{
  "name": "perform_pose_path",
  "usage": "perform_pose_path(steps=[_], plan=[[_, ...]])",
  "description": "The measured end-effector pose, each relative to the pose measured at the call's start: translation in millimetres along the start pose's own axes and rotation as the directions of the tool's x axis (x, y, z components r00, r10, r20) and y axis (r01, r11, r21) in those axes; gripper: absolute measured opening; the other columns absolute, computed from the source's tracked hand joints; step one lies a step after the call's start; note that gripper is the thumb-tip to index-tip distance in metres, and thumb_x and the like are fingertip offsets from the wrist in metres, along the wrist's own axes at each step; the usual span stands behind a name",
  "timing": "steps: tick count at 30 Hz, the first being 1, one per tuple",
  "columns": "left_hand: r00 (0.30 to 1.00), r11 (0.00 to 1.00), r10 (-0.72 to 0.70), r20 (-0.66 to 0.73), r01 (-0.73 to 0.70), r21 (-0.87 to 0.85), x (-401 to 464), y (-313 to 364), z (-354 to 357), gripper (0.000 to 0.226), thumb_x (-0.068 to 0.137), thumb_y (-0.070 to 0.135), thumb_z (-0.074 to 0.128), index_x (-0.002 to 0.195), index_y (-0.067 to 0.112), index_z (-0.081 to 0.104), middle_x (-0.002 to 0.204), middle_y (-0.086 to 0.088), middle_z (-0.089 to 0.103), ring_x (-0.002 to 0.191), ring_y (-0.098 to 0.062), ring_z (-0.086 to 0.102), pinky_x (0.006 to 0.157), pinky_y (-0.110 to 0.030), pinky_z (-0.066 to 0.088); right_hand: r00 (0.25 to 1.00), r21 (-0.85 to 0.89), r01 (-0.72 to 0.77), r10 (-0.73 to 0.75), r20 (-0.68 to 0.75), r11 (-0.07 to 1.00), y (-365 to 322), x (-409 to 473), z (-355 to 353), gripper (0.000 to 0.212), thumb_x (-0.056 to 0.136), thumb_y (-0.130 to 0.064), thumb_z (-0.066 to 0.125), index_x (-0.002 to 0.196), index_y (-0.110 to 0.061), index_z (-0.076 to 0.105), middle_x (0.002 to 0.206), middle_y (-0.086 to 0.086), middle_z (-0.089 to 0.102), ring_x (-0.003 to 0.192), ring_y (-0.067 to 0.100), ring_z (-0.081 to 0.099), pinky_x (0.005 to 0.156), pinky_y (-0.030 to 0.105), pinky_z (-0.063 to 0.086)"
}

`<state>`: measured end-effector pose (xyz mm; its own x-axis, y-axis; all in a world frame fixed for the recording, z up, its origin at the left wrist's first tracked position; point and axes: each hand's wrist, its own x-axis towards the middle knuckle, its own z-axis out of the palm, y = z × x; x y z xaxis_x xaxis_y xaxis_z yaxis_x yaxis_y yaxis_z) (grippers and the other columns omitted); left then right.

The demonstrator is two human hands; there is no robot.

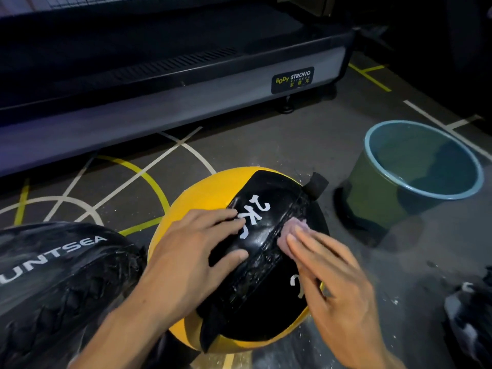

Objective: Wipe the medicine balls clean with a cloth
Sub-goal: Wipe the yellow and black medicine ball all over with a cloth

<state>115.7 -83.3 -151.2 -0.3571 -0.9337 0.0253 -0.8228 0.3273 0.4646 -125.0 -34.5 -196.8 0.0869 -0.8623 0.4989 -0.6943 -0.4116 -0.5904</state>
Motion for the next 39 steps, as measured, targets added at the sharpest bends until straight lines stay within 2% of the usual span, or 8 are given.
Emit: perform_pose_path(steps=[6, 12, 18, 23, 28, 30, 34, 39], plan=[[0.996, 0.997, 0.072, -0.061, -0.072, 0.006, -19, 4, 31, 0.048, 0.086, 0.069, 0.056, 0.126, 0.046, 0.068, 0.138, 0.031, 0.056, 0.115, -0.006, 0.056, 0.094, -0.037, 0.047, 0.948, 0.04, 0.25, -0.253, 0.191, 0.967, 2, 36, 4, 0.03, 0.096, -0.003, 0.063, 0.122, -0.014, 0.075, 0.133, -0.008, 0.067, 0.127, 0.004, 0.056, 0.103, 0.024, 0.048], [0.991, 0.996, 0.093, -0.099, -0.092, 0.009, -20, 8, 44, 0.048, 0.089, 0.07, 0.053, 0.13, 0.047, 0.066, 0.141, 0.033, 0.053, 0.12, -0.005, 0.052, 0.097, -0.03, 0.037, 0.94, -0.081, -0.334, 0.338, 0.04, 0.939, 60, 103, -2, 0.028, 0.093, -0.003, 0.064, 0.105, -0.022, 0.08, 0.104, -0.012, 0.078, 0.105, 0.011, 0.071, 0.095, 0.025, 0.05], [0.99, 0.996, 0.086, -0.113, -0.086, 0.006, -22, 2, 50, 0.047, 0.091, 0.07, 0.053, 0.13, 0.046, 0.066, 0.141, 0.032, 0.054, 0.121, -0.007, 0.053, 0.098, -0.038, 0.045, 0.936, 0.084, 0.174, -0.191, 0.296, 0.981, -3, 60, 19, 0.034, 0.09, -0.002, 0.057, 0.114, -0.015, 0.077, 0.123, -0.005, 0.073, 0.118, 0.013, 0.062, 0.105, 0.025, 0.047], [0.99, 0.996, 0.093, -0.103, -0.094, -0.005, -22, 7, 52, 0.048, 0.093, 0.07, 0.051, 0.133, 0.048, 0.062, 0.144, 0.037, 0.048, 0.124, -0.003, 0.05, 0.102, -0.033, 0.038, 0.959, -0.091, -0.247, 0.257, 0.12, 0.965, 42, 124, 10, 0.032, 0.093, -0.004, 0.063, 0.11, -0.027, 0.079, 0.108, -0.012, 0.077, 0.106, 0.007, 0.071, 0.099, 0.032, 0.053], [0.99, 0.995, 0.086, -0.116, -0.091, -0.034, -25, 0, 48, 0.047, 0.092, 0.069, 0.053, 0.132, 0.048, 0.064, 0.144, 0.036, 0.049, 0.124, -0.003, 0.051, 0.1, -0.032, 0.04, 0.916, 0.094, 0.114, -0.142, 0.376, 0.989, -5, 89, 21, 0.03, 0.09, 0.009, 0.061, 0.105, -0.012, 0.076, 0.109, -0.003, 0.075, 0.107, 0.007, 0.068, 0.099, 0.025, 0.05], [0.991, 0.996, 0.077, -0.109, -0.082, -0.036, -26, 2, 49, 0.047, 0.093, 0.07, 0.052, 0.133, 0.048, 0.062, 0.145, 0.037, 0.047, 0.125, -0.002, 0.049, 0.103, -0.03, 0.036, 0.966, 0.024, -0.037, 0.03, 0.257, 0.999, 24, 99, 11, 0.04, 0.09, 0.007, 0.062, 0.113, -0.023, 0.077, 0.115, -0.018, 0.073, 0.108, -0.011, 0.064, 0.103, 0.017, 0.048], [0.991, 0.995, 0.088, -0.104, -0.093, -0.044, -25, 3, 49, 0.047, 0.091, 0.07, 0.053, 0.131, 0.048, 0.063, 0.144, 0.037, 0.048, 0.124, -0.003, 0.05, 0.101, -0.032, 0.038, 0.924, -0.082, -0.364, 0.371, 0.098, 0.928, 58, 109, -1, 0.033, 0.094, -0.002, 0.061, 0.109, -0.025, 0.079, 0.11, -0.016, 0.076, 0.109, -0.005, 0.066, 0.105, 0.018, 0.047], [0.991, 0.995, 0.076, -0.112, -0.082, -0.048, -18, -8, 41, 0.048, 0.09, 0.069, 0.055, 0.131, 0.047, 0.064, 0.144, 0.039, 0.046, 0.127, 0.002, 0.045, 0.103, -0.026, 0.034, 0.97, 0.071, 0.112, -0.124, 0.209, 0.991, -3, 39, 19, 0.037, 0.095, 0.001, 0.061, 0.126, -0.014, 0.072, 0.14, -0.006, 0.063, 0.137, 0.005, 0.051, 0.117, 0.033, 0.039]])
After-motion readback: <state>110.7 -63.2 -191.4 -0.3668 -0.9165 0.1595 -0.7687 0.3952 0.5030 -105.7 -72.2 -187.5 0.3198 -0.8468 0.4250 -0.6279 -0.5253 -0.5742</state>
